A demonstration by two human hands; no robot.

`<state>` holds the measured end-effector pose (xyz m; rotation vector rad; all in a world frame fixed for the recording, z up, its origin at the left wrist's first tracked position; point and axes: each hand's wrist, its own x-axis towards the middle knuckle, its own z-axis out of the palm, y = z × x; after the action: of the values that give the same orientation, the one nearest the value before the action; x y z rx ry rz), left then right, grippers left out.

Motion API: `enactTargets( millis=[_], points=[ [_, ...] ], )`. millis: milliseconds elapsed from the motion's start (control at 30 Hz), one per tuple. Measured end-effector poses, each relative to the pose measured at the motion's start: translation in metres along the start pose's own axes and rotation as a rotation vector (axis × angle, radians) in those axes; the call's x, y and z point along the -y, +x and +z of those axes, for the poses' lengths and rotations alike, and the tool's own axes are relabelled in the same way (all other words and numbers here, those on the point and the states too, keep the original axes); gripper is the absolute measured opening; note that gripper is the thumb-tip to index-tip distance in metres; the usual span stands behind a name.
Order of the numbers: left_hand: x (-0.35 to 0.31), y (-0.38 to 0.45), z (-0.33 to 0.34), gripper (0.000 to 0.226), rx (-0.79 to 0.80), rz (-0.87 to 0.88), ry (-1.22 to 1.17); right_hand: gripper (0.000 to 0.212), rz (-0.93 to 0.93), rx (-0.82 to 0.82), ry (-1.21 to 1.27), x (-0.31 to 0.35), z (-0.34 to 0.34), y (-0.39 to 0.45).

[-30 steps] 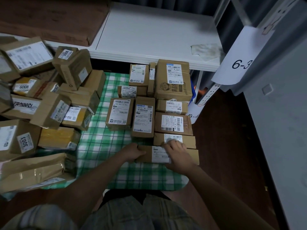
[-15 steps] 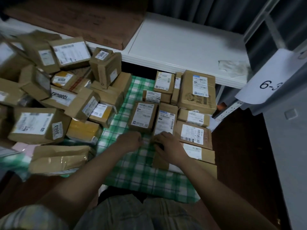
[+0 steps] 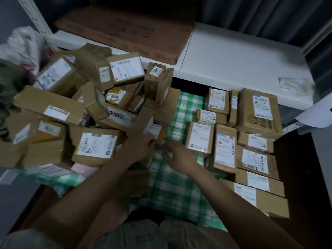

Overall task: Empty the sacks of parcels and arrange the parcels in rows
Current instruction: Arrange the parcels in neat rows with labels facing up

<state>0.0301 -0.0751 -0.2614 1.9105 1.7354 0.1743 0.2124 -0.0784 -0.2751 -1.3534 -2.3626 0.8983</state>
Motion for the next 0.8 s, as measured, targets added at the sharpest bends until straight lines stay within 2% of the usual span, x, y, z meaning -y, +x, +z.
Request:
enactTargets(
  millis=[133, 200, 367, 433, 500, 567, 633, 733, 800],
  points=[
    [0.027, 0.01, -0.03, 0.02, -0.17, -0.005, -0.029, 0.02, 0.112, -0.044, 0.023, 0.021, 0.013, 0.048],
    [0.039, 0.018, -0.04, 0.035, -0.22, -0.054, 0.027, 0.021, 0.192, -0.1, 0.068, 0.027, 0.021, 0.068],
    [0.047, 0.044, -0.044, 0.091, 0.065, -0.187, -0.065, 0.023, 0.36, -0.223, 0.21, 0.027, 0.032, 0.089],
    [0.046, 0.052, -0.037, 0.091, 0.124, -0.179, -0.042, 0.023, 0.4, -0.235, 0.244, 0.025, 0.031, 0.087],
    [0.045, 0.055, -0.035, 0.073, 0.088, -0.179, -0.046, 0.023, 0.421, -0.241, 0.275, 0.022, 0.028, 0.081],
    [0.045, 0.058, -0.04, 0.067, 0.044, -0.209, -0.153, 0.022, 0.443, -0.27, 0.325, 0.017, 0.023, 0.074],
    [0.045, 0.062, -0.048, 0.074, 0.036, -0.21, -0.362, 0.022, 0.474, -0.338, 0.401, 0.01, 0.019, 0.07],
    [0.038, 0.066, -0.058, 0.071, 0.096, -0.207, -0.714, 0.015, 0.556, -0.445, 0.624, 0.005, 0.006, 0.071],
    [0.029, 0.067, -0.06, 0.067, 0.14, -0.219, -0.931, 0.011, 0.615, -0.447, 0.802, 0.007, -0.005, 0.073]
  ],
)
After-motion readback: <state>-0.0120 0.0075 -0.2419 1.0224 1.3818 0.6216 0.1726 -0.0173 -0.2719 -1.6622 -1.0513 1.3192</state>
